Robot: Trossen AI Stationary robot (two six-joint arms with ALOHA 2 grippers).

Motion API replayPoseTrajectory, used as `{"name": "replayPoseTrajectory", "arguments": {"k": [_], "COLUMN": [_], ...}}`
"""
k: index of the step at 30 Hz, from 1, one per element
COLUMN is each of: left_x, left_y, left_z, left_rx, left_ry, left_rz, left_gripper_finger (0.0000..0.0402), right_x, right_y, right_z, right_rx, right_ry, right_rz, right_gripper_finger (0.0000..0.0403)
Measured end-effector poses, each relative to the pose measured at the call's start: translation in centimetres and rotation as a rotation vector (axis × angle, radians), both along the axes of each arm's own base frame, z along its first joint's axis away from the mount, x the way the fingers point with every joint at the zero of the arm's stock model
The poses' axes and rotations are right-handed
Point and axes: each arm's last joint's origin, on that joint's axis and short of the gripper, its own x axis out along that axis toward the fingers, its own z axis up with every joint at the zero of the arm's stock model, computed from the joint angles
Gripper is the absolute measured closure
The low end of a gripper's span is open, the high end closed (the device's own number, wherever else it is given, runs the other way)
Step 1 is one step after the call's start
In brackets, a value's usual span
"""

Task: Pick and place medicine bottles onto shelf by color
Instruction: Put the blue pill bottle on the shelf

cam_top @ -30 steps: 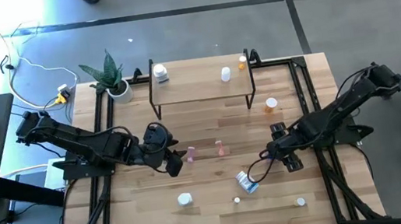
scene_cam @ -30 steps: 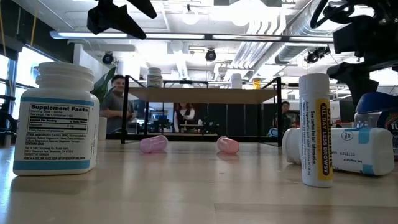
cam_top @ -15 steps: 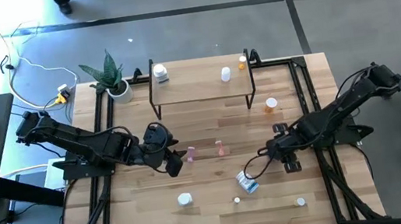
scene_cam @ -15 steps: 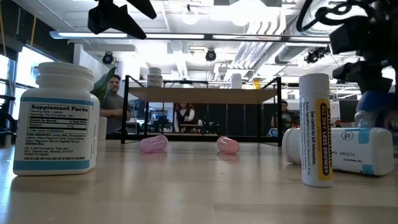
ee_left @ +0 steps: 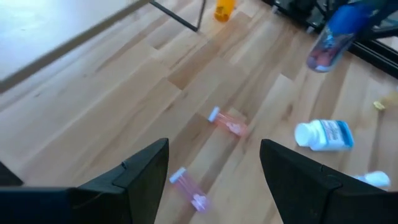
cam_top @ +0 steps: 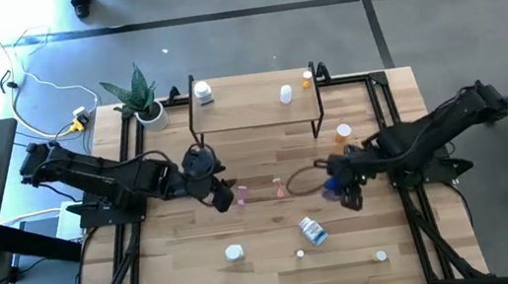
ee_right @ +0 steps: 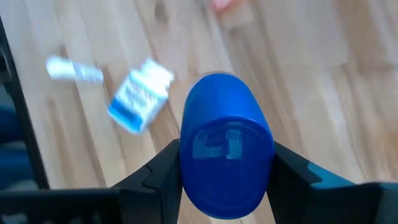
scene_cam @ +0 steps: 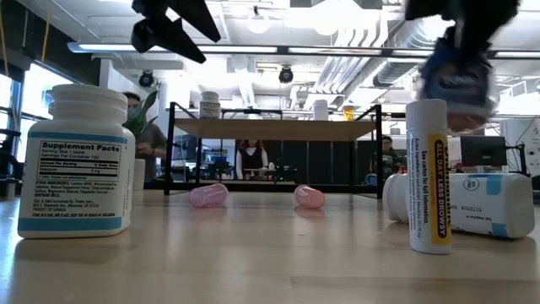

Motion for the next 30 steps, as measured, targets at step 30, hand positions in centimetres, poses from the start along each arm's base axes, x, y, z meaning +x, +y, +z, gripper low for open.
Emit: {"name": "replayPoseTrajectory", "arguments": {"k": [30], "left_x": [0.1], "left_y": [3.9], "left_z": [-0.1], "left_rx": [0.066], "left_ry": [0.083], "left_rz": [-0.019], "left_gripper_finger": [0.0158], "right_x": [5.1], "right_y": [-12.5], "right_z": [9.6], "right_rx": [-0.207], "right_ry": [0.002], "right_rz": [-0.128], "right_gripper_finger": [0.0233]}}
